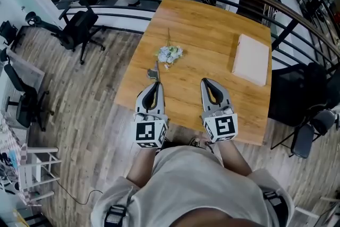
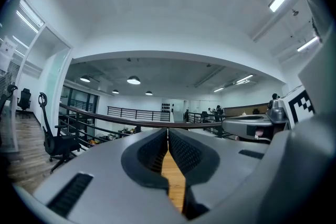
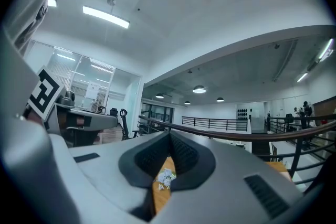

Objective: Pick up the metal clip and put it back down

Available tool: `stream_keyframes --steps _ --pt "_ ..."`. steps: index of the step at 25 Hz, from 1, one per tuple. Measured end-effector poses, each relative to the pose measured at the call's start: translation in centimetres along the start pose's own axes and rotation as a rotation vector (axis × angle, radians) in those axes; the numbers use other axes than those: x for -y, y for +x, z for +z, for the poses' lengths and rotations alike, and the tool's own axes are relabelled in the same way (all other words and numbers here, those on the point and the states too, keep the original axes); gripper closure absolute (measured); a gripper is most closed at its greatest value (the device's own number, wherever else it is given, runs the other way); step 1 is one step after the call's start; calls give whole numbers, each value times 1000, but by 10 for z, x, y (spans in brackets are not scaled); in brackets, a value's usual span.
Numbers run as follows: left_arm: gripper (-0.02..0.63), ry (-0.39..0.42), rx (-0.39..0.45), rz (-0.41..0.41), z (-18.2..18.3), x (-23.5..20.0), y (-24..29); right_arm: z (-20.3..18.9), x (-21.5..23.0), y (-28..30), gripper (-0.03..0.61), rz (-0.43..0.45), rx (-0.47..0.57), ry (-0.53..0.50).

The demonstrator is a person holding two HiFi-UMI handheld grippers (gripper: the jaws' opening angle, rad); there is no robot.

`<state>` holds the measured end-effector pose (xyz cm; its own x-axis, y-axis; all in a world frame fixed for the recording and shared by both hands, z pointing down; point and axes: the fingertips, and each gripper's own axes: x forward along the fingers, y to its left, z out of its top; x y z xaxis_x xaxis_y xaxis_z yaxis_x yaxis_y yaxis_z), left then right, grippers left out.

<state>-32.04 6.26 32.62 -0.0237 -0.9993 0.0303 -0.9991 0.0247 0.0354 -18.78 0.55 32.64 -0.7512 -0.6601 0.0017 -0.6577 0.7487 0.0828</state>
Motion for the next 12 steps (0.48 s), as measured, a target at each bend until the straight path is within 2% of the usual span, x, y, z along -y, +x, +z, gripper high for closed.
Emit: stream_keyframes --steps 12 --pt "584 -10 -20 -10 -6 -1 4 -5 -4 3 552 11 -18 -2"
